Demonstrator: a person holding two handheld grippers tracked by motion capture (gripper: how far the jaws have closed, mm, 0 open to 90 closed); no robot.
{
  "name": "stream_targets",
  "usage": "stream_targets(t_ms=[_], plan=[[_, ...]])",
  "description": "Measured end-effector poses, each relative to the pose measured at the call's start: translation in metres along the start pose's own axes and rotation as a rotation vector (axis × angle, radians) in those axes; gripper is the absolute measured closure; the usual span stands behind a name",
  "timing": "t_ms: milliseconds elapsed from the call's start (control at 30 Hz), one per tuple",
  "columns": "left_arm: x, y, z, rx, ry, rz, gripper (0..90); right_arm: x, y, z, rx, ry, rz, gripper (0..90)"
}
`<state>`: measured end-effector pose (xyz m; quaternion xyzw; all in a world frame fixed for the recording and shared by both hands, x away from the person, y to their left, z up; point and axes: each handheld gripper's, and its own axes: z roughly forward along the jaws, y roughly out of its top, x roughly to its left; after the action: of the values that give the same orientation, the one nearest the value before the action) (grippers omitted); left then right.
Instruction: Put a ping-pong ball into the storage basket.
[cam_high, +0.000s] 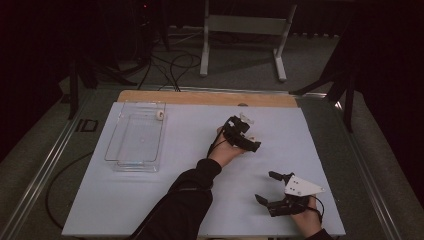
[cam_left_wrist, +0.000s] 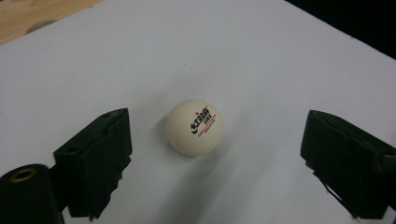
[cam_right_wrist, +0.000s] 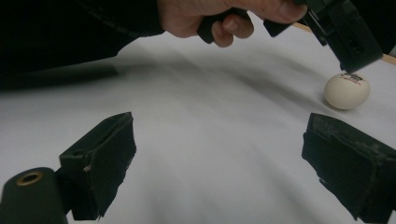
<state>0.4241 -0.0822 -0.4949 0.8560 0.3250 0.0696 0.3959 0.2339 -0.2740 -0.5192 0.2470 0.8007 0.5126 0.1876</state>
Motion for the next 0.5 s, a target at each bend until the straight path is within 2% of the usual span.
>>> stream_targets(t_ms=[33,200,300,400,500], plan=[[0.000,0.000,0.005,0.006,0.013,-0.001,13.1,0.000,0.000,0.000,0.000,0.000,0.001,9.5],[0.000,0.001,0.010,0.021,0.018,0.000,15.1,0.000,0.000,0.000,-0.002,0.000,0.004,9.5],[0.001,0.003,0.016,0.031,0.036,-0.004,15.9,-0.001,0.000,0.000,-0.001,-0.002,0.003,9.5],[0.002,0.003,0.018,0.033,0.030,0.000,16.7,-0.001,-0.001,0.000,-0.001,-0.001,0.008,9.5],[0.001,0.002,0.026,0.057,0.050,0.000,17.8,-0.002,-0.001,0.000,-0.004,0.000,0.015,9.5]])
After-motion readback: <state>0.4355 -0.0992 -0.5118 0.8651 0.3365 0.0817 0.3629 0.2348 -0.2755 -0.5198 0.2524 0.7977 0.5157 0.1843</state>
